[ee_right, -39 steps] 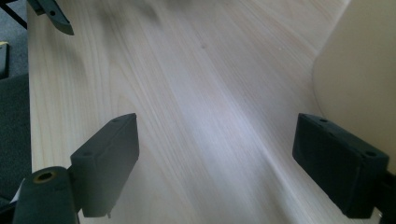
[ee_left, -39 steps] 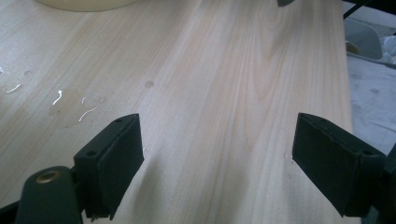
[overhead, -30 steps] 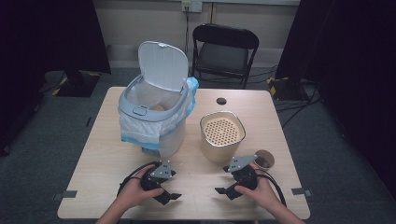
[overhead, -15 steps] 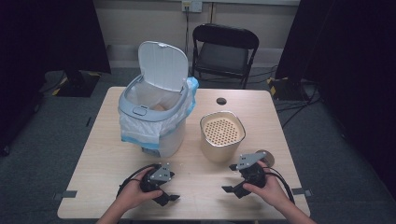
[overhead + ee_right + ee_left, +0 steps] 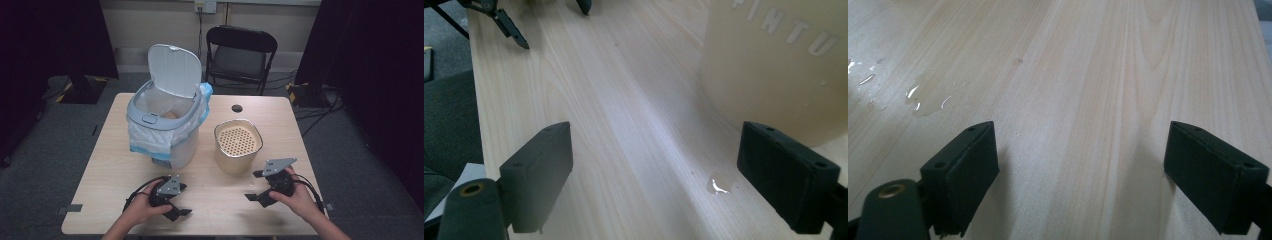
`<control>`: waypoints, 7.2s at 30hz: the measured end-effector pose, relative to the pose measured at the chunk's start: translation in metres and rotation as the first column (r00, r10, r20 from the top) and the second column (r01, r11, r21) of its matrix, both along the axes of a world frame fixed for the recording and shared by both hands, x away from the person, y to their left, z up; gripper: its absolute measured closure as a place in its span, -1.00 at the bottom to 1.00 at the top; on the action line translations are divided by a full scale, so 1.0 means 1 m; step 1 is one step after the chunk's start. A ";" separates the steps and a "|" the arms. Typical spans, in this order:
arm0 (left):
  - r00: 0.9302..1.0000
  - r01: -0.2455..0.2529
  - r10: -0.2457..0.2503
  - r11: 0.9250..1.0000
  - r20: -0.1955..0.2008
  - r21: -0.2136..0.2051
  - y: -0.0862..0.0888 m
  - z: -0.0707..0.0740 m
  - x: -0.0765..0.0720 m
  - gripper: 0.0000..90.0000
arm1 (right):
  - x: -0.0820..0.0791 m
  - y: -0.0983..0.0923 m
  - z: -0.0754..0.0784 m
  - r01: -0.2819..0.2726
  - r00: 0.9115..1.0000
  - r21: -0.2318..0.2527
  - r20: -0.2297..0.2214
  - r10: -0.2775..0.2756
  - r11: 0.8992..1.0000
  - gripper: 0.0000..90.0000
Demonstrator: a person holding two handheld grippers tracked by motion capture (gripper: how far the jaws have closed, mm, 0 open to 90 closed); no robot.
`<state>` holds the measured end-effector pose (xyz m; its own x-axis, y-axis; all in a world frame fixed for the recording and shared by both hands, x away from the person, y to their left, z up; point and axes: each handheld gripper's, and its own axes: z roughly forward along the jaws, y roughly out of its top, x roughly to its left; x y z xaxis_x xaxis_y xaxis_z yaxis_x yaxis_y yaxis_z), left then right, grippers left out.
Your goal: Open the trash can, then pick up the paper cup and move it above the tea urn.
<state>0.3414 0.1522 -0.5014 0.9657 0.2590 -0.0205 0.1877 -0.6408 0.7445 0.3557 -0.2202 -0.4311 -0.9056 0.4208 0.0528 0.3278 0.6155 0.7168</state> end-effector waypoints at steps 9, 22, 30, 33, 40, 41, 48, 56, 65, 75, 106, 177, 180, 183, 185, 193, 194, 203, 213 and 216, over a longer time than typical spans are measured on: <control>1.000 0.014 -0.014 1.000 0.002 0.007 -0.001 0.000 0.000 -0.77 | 0.003 -0.012 0.008 0.017 1.000 -0.003 0.009 -0.017 1.000 -0.69; 1.000 0.014 -0.014 1.000 0.000 0.016 -0.001 0.000 0.000 -0.79 | 0.008 -0.029 0.019 0.055 0.998 0.027 0.018 -0.056 0.998 -0.69; 1.000 0.019 -0.019 1.000 0.000 0.019 -0.001 0.000 0.000 -0.80 | 0.011 -0.040 0.027 0.068 0.997 0.019 0.035 -0.068 0.998 -0.69; 1.000 0.019 -0.019 1.000 0.000 0.019 -0.001 0.000 0.000 -0.80 | 0.014 -0.046 0.029 0.079 0.996 0.012 0.036 -0.080 0.997 -0.68; 1.000 0.019 -0.019 1.000 0.000 0.012 -0.001 0.000 0.000 -0.80 | 0.016 -0.055 0.029 0.102 0.994 0.002 0.039 -0.102 0.995 -0.69; 1.000 0.018 -0.018 1.000 0.000 0.016 -0.001 0.000 0.000 -0.80 | 0.016 -0.056 0.029 0.105 0.994 0.002 0.040 -0.105 0.995 -0.69; 1.000 0.022 -0.022 1.000 0.002 0.021 -0.001 0.000 0.000 -0.82 | 0.017 -0.064 0.031 0.128 0.990 0.008 0.054 -0.128 0.992 -0.69; 1.000 0.022 -0.022 1.000 0.002 0.021 -0.001 0.000 0.000 -0.82 | 0.018 -0.078 0.032 0.166 0.984 0.025 0.058 -0.167 0.986 -0.69; 0.999 0.034 -0.035 0.999 0.005 0.028 -0.001 0.000 0.000 -0.85 | 0.015 -0.095 0.026 0.199 0.978 0.033 0.059 -0.200 0.980 -0.69; 0.999 0.035 -0.035 0.999 0.005 0.028 -0.001 0.000 0.000 -0.85 | 0.012 -0.107 0.022 0.215 0.975 0.051 0.055 -0.217 0.975 -0.69; 0.999 0.035 -0.035 0.999 0.004 0.024 -0.002 0.000 0.000 -0.85 | 0.014 -0.113 -0.022 0.263 0.964 0.090 0.005 -0.265 0.960 -0.69; 0.999 0.051 -0.051 0.998 -0.006 0.039 -0.004 -0.001 -0.001 -0.97 | 0.030 -0.100 -0.031 0.245 0.967 0.154 0.037 -0.254 0.957 -0.40; 0.999 0.050 -0.050 0.998 -0.006 0.034 -0.005 -0.001 -0.001 -0.97 | 0.033 -0.100 -0.027 0.246 0.967 0.146 0.034 -0.253 0.958 -0.40; 0.999 0.052 -0.052 0.998 -0.006 0.040 -0.005 -0.001 -0.001 -0.98 | 0.037 -0.099 -0.024 0.245 0.967 0.141 0.036 -0.252 0.959 -0.40; 0.999 0.051 -0.051 0.998 -0.006 0.041 -0.005 0.000 -0.001 -0.98 | 0.039 -0.098 -0.021 0.248 0.966 0.133 0.036 -0.254 0.960 -0.40; 0.999 0.051 -0.050 0.998 -0.007 0.043 -0.005 0.000 -0.001 -0.98 | 0.051 -0.095 -0.012 0.245 0.967 0.118 0.039 -0.251 0.962 -0.39; 0.999 0.051 -0.051 0.998 -0.006 0.043 -0.005 0.000 -0.001 -0.98 | 0.053 -0.094 -0.010 0.248 0.966 0.116 0.041 -0.254 0.962 -0.39; 0.999 0.053 -0.052 0.998 -0.006 0.043 -0.005 -0.001 -0.001 -0.98 | 0.069 -0.088 0.007 0.259 0.962 0.136 0.048 -0.268 0.956 -0.39; 0.999 0.051 -0.051 0.998 -0.001 0.037 -0.005 -0.001 -0.001 -1.00 | 0.088 -0.082 0.023 0.259 0.961 0.137 0.061 -0.269 0.956 -0.39; 0.999 0.051 -0.051 0.998 0.000 0.037 -0.005 -0.001 -0.001 -1.00 | 0.096 -0.081 0.027 0.259 0.961 0.136 0.058 -0.269 0.956 -0.38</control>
<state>0.3401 0.1471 -0.5026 0.9776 0.2102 -0.0114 0.1538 -0.6762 0.7205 0.4513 -0.3010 -0.4043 -0.7666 0.6397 0.0564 0.4083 0.4178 0.8116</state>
